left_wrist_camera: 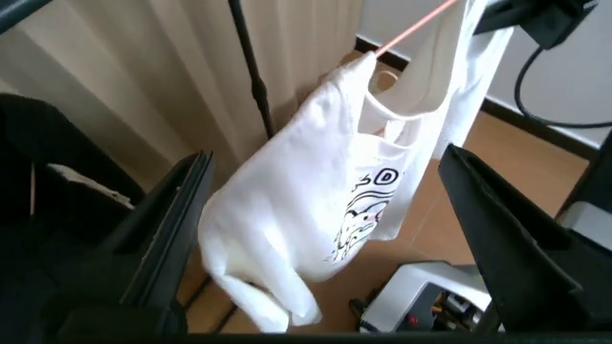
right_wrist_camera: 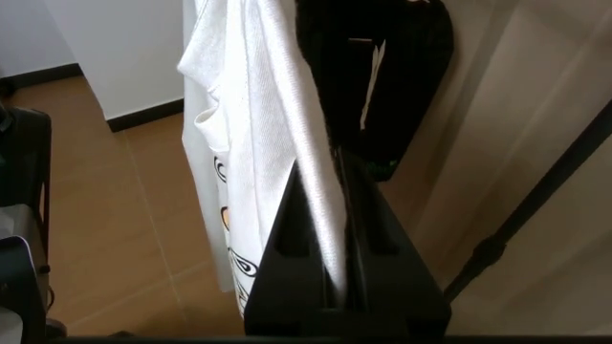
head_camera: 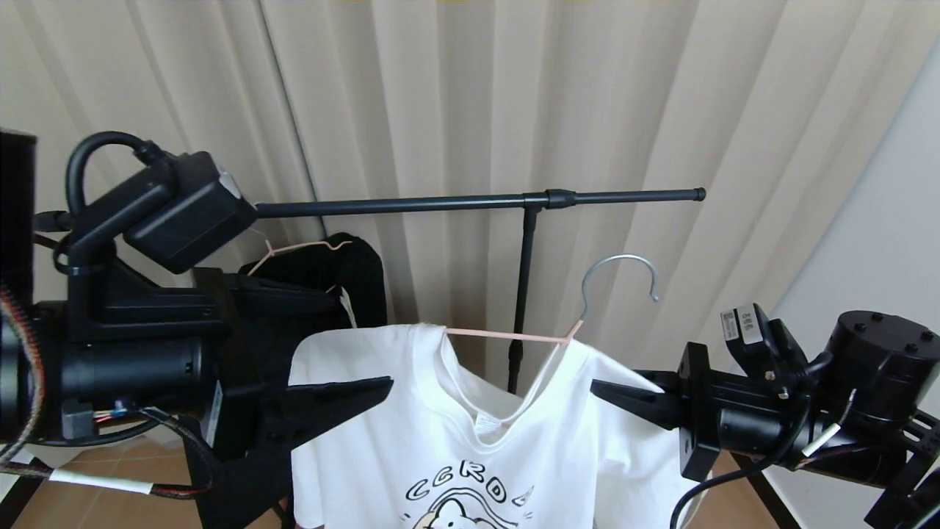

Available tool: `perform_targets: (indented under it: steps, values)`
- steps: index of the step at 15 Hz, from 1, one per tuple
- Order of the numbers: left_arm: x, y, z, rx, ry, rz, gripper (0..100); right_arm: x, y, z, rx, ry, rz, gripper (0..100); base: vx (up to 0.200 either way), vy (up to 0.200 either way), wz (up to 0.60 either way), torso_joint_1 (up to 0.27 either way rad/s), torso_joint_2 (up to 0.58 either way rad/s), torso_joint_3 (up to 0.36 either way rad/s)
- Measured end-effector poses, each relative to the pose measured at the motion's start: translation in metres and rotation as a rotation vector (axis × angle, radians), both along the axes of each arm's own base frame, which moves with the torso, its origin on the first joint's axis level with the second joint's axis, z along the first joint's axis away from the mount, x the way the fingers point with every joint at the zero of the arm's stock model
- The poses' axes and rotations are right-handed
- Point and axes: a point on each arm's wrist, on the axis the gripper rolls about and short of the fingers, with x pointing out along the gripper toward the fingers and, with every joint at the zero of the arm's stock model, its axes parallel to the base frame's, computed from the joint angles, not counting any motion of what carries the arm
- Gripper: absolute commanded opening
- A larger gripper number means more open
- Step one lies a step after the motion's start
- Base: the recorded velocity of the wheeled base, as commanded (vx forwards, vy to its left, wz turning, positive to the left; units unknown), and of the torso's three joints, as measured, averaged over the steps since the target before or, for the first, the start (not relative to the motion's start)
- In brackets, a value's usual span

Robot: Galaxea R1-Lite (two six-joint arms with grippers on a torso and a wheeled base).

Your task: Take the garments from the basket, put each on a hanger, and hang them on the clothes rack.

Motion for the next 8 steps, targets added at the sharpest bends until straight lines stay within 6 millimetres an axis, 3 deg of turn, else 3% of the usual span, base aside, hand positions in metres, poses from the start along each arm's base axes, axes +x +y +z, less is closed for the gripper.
perform_targets:
  steps: [5, 8]
  values:
    - [0.020, -0.019, 0.000, 0.086, 0.056, -0.141, 100, -0.008, 0.007, -0.002, -0.005, 0.007, 0.040, 0, 0.000, 0.000, 0.00, 0.000, 0.00, 0.000]
    - [0.033, -0.028, -0.010, 0.114, 0.076, -0.197, 100, -0.012, 0.009, -0.001, -0.004, 0.006, 0.053, 0, 0.000, 0.000, 0.00, 0.000, 0.00, 0.000]
